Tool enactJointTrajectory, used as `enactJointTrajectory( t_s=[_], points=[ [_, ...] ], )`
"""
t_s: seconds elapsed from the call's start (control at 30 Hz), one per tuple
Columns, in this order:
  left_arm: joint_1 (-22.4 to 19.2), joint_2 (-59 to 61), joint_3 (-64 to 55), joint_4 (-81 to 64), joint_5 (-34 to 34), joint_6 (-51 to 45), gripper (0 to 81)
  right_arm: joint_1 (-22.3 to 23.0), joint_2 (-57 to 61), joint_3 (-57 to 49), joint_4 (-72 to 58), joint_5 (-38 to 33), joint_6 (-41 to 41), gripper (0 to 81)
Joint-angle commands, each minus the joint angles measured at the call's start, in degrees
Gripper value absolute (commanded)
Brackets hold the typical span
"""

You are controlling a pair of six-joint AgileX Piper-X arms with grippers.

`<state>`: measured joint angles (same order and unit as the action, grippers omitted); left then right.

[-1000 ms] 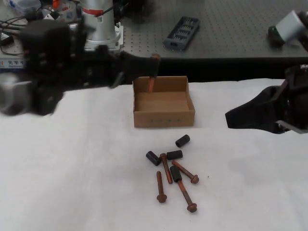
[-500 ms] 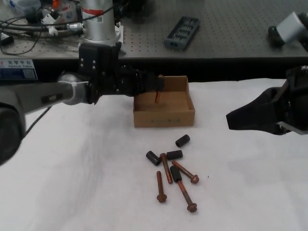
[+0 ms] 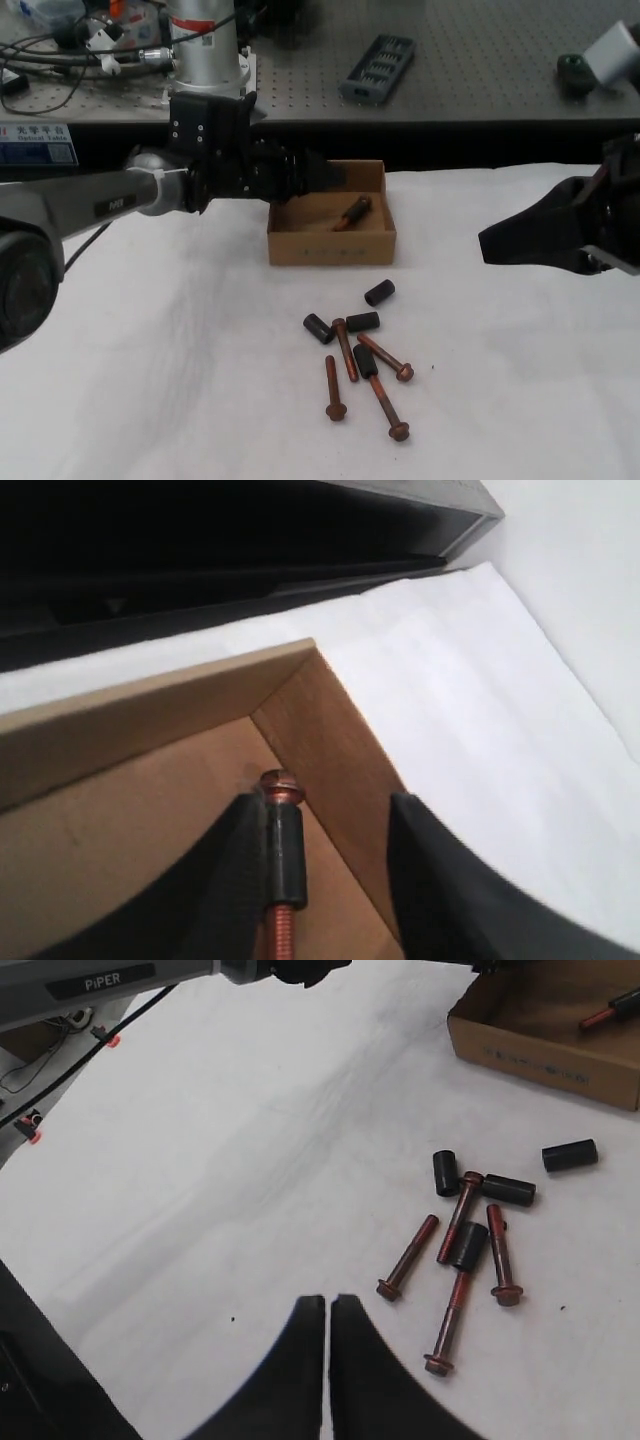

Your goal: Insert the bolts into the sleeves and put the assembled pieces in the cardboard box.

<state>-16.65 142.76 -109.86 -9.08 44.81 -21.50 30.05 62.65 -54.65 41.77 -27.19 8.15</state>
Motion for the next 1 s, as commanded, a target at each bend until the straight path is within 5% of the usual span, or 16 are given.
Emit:
enactJointTrajectory(
  t_s=[0.0,0.13,0.33,0.7,0.97],
  points=[
    [0.05,-1.5,-0.87,0.45,7.71,0.55,19.0,-0.37,-0.43,-0.09,-0.11,-0.37,-0.49,2.9],
    [0.05,-4.02,-0.87,1.16,12.53,0.52,0.4,-0.37,-0.43,-0.09,-0.11,-0.37,-0.49,2.9],
    [0.17,-11.84,-0.67,14.97,9.49,1.91,0.7,-0.34,-0.43,-0.09,1.39,-0.37,-0.49,2.9],
    [0.6,-28.02,-0.65,64.4,2.25,38.75,0.7,-0.34,-0.43,0.1,6.74,-0.37,-4.22,2.9],
    [0.62,-41.36,13.73,64.07,1.79,39.07,0.7,-0.2,-0.43,0.63,11.16,-0.37,-4.28,2.9]
  ],
)
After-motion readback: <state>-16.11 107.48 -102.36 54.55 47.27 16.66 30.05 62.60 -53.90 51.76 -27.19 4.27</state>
